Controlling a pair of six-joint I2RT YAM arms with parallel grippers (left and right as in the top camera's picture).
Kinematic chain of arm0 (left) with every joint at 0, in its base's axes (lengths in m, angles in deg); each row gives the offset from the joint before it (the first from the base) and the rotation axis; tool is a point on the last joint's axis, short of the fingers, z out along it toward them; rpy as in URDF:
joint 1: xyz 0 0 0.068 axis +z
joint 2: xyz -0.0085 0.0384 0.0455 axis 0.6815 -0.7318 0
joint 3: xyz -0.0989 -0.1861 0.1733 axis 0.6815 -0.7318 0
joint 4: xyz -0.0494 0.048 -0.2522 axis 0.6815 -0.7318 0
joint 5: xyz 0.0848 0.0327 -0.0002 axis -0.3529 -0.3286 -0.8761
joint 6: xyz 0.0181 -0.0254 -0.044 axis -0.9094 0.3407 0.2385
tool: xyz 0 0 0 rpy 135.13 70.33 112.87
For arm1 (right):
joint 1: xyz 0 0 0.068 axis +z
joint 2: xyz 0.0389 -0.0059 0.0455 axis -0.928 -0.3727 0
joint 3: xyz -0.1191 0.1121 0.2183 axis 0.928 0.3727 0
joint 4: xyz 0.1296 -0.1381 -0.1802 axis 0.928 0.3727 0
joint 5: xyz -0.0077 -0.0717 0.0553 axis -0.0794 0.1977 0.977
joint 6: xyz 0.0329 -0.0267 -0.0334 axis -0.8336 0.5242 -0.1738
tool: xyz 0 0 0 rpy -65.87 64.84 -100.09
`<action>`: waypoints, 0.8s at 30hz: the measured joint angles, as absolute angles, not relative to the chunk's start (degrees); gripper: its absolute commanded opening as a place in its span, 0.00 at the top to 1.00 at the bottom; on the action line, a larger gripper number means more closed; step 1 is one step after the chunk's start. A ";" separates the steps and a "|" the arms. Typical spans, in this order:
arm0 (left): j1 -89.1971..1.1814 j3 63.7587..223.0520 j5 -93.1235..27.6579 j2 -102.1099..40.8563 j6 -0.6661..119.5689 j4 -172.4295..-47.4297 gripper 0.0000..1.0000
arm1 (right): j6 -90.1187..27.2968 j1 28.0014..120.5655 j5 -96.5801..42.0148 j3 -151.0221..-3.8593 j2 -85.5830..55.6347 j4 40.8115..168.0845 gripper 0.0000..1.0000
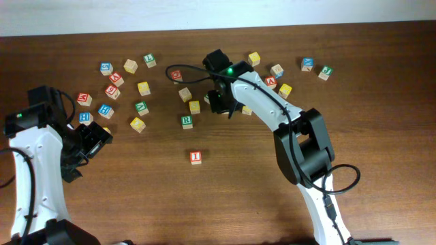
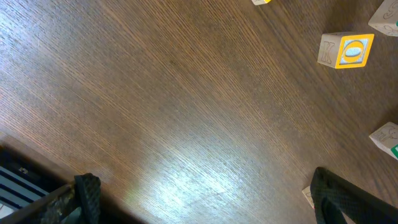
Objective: Spell out ICRA
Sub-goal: 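Grasp the yellow C block with the right gripper and lift, then place the C block right of the I block and release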
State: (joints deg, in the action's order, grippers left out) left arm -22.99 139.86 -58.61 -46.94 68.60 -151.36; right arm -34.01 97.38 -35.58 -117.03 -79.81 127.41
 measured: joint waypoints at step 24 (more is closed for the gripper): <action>-22.99 139.86 -58.61 -46.94 68.60 -151.36 0.01 | -49.84 111.84 -29.92 -114.00 -76.99 145.38 0.82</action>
State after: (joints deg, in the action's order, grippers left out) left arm -22.99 139.86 -58.61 -46.94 68.60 -151.36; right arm -49.84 111.84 -29.92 -114.00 -76.99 145.38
